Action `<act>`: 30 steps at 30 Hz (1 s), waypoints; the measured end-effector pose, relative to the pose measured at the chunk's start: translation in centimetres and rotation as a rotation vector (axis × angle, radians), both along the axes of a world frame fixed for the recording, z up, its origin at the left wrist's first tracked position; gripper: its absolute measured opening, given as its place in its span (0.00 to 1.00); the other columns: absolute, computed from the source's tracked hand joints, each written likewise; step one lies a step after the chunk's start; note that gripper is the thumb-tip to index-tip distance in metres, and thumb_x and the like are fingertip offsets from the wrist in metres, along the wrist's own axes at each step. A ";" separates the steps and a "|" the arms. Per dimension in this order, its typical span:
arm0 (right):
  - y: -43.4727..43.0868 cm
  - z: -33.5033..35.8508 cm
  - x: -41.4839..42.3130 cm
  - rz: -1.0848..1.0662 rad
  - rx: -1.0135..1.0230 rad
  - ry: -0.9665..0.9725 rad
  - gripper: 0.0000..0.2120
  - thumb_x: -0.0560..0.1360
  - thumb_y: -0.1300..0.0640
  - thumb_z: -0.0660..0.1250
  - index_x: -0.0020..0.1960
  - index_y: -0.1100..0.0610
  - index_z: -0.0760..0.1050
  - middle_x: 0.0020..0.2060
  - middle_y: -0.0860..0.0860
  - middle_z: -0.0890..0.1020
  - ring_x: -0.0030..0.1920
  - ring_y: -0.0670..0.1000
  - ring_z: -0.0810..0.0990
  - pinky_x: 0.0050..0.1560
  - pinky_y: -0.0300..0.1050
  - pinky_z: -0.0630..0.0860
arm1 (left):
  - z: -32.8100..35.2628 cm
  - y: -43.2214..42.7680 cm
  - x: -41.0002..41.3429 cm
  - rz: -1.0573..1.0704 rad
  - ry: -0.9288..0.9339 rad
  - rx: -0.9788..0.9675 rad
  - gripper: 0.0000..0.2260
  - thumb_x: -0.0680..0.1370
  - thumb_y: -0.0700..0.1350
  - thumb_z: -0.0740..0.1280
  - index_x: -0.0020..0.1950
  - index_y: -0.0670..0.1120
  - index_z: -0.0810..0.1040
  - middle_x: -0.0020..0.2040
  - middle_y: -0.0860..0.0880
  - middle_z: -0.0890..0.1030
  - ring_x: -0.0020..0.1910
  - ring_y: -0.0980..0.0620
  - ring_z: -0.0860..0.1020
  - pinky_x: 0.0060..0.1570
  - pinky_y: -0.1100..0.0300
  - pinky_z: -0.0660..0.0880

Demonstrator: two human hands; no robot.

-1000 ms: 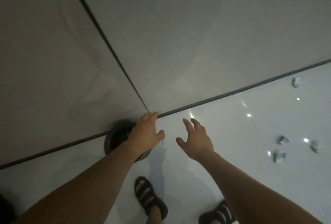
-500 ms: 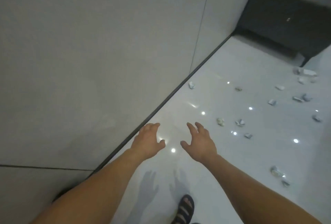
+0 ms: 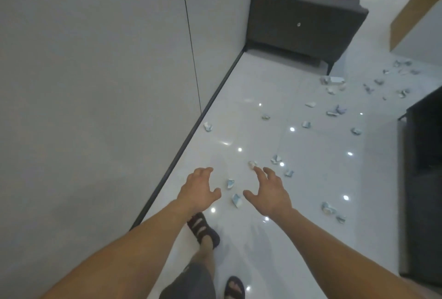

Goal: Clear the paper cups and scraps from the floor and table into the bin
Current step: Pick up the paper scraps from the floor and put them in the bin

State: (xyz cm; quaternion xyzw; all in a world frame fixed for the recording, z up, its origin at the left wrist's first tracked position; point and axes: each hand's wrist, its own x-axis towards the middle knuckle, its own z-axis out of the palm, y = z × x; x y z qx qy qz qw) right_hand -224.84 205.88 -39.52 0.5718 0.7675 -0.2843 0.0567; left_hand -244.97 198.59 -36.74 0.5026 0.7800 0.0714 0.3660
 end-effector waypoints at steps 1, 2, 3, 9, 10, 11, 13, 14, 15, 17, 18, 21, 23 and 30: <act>0.9 -0.6 -0.2 -0.019 -0.019 -0.013 0.38 0.73 0.37 0.63 0.78 0.46 0.51 0.77 0.50 0.55 0.74 0.55 0.58 0.64 0.52 0.69 | -0.7 1.2 -0.4 -0.004 -0.003 -0.006 0.32 0.76 0.54 0.64 0.77 0.49 0.56 0.75 0.47 0.59 0.73 0.47 0.59 0.70 0.50 0.63; 1.9 -1.3 -0.4 -0.034 -0.036 -0.028 0.39 0.73 0.37 0.63 0.78 0.46 0.51 0.77 0.49 0.54 0.74 0.54 0.58 0.65 0.52 0.69 | -1.5 2.5 -0.9 -0.007 -0.004 -0.013 0.32 0.76 0.54 0.64 0.77 0.49 0.56 0.75 0.48 0.59 0.73 0.47 0.60 0.69 0.51 0.63; 3.0 -2.0 -0.7 -0.045 -0.052 -0.046 0.39 0.73 0.37 0.63 0.78 0.47 0.51 0.77 0.49 0.54 0.74 0.54 0.57 0.65 0.52 0.69 | -2.4 3.9 -1.4 -0.008 -0.008 -0.021 0.32 0.76 0.55 0.64 0.77 0.49 0.56 0.76 0.48 0.58 0.72 0.47 0.60 0.69 0.52 0.64; 8.8 -7.6 -3.5 -0.120 -0.159 -0.124 0.38 0.73 0.38 0.63 0.77 0.48 0.53 0.76 0.49 0.57 0.73 0.54 0.61 0.64 0.50 0.70 | -8.0 11.6 -5.3 -0.129 -0.031 -0.142 0.32 0.76 0.55 0.64 0.77 0.49 0.55 0.75 0.48 0.58 0.72 0.47 0.60 0.69 0.52 0.63; 9.6 -8.7 -4.0 -0.129 -0.174 -0.129 0.38 0.73 0.38 0.64 0.77 0.48 0.53 0.75 0.49 0.57 0.72 0.54 0.61 0.63 0.50 0.70 | -9.2 12.7 -5.9 -0.145 -0.032 -0.162 0.32 0.76 0.55 0.64 0.77 0.49 0.56 0.75 0.48 0.59 0.72 0.47 0.60 0.69 0.52 0.64; 10.3 -10.0 -4.5 -0.135 -0.191 -0.132 0.39 0.73 0.38 0.65 0.77 0.48 0.53 0.75 0.49 0.58 0.72 0.53 0.61 0.63 0.49 0.70 | -10.4 13.6 -6.4 -0.153 -0.036 -0.183 0.32 0.76 0.55 0.64 0.76 0.49 0.56 0.75 0.48 0.59 0.72 0.47 0.60 0.69 0.52 0.64; 11.9 -13.2 -5.5 -0.151 -0.224 -0.129 0.39 0.72 0.37 0.65 0.77 0.48 0.53 0.75 0.49 0.58 0.72 0.53 0.62 0.63 0.49 0.71 | -13.7 15.8 -7.2 -0.170 -0.052 -0.221 0.32 0.76 0.55 0.64 0.76 0.50 0.56 0.75 0.49 0.59 0.72 0.48 0.60 0.68 0.53 0.64; 12.6 -15.2 -5.9 -0.165 -0.244 -0.126 0.40 0.72 0.36 0.65 0.77 0.47 0.53 0.75 0.49 0.58 0.72 0.53 0.61 0.64 0.48 0.70 | -15.6 16.9 -7.4 -0.187 -0.058 -0.242 0.32 0.76 0.56 0.63 0.76 0.50 0.56 0.75 0.49 0.59 0.72 0.48 0.60 0.68 0.53 0.63; 13.3 -17.3 -6.3 -0.184 -0.267 -0.125 0.40 0.71 0.36 0.65 0.77 0.47 0.52 0.76 0.48 0.57 0.73 0.53 0.61 0.65 0.48 0.70 | -17.7 18.0 -7.6 -0.213 -0.060 -0.260 0.32 0.76 0.56 0.63 0.76 0.50 0.55 0.75 0.49 0.59 0.72 0.48 0.59 0.68 0.53 0.63; 14.7 -22.5 -6.8 -0.197 -0.320 -0.130 0.41 0.71 0.36 0.65 0.77 0.46 0.52 0.76 0.48 0.57 0.73 0.53 0.61 0.67 0.49 0.67 | -22.6 20.2 -7.5 -0.253 -0.057 -0.279 0.32 0.76 0.56 0.62 0.76 0.50 0.55 0.75 0.49 0.58 0.72 0.48 0.60 0.69 0.53 0.63; 15.2 -25.3 -6.9 -0.196 -0.341 -0.133 0.41 0.70 0.36 0.66 0.77 0.46 0.52 0.76 0.48 0.57 0.73 0.53 0.61 0.68 0.50 0.67 | -25.2 21.2 -7.3 -0.271 -0.056 -0.278 0.32 0.76 0.56 0.62 0.76 0.50 0.55 0.75 0.49 0.59 0.71 0.48 0.60 0.68 0.53 0.64; 16.4 -34.7 -6.8 -0.134 -0.381 -0.164 0.42 0.70 0.36 0.67 0.77 0.47 0.52 0.75 0.49 0.59 0.73 0.54 0.62 0.67 0.50 0.67 | -34.1 23.2 -6.3 -0.291 -0.067 -0.301 0.32 0.76 0.57 0.63 0.76 0.51 0.55 0.74 0.50 0.60 0.70 0.49 0.62 0.68 0.54 0.64; 16.6 -41.3 -6.4 -0.055 -0.398 -0.209 0.43 0.70 0.35 0.67 0.77 0.47 0.51 0.76 0.49 0.58 0.73 0.55 0.61 0.68 0.52 0.67 | -40.2 23.6 -5.7 -0.265 -0.090 -0.324 0.32 0.75 0.57 0.64 0.76 0.52 0.56 0.73 0.50 0.61 0.69 0.49 0.63 0.67 0.55 0.64; 15.3 -60.3 -4.6 0.112 -0.386 -0.346 0.45 0.69 0.33 0.67 0.76 0.49 0.49 0.74 0.51 0.58 0.70 0.57 0.63 0.59 0.55 0.72 | -57.7 21.6 -4.0 -0.170 -0.123 -0.337 0.31 0.75 0.56 0.65 0.75 0.52 0.59 0.72 0.51 0.65 0.69 0.50 0.64 0.64 0.56 0.65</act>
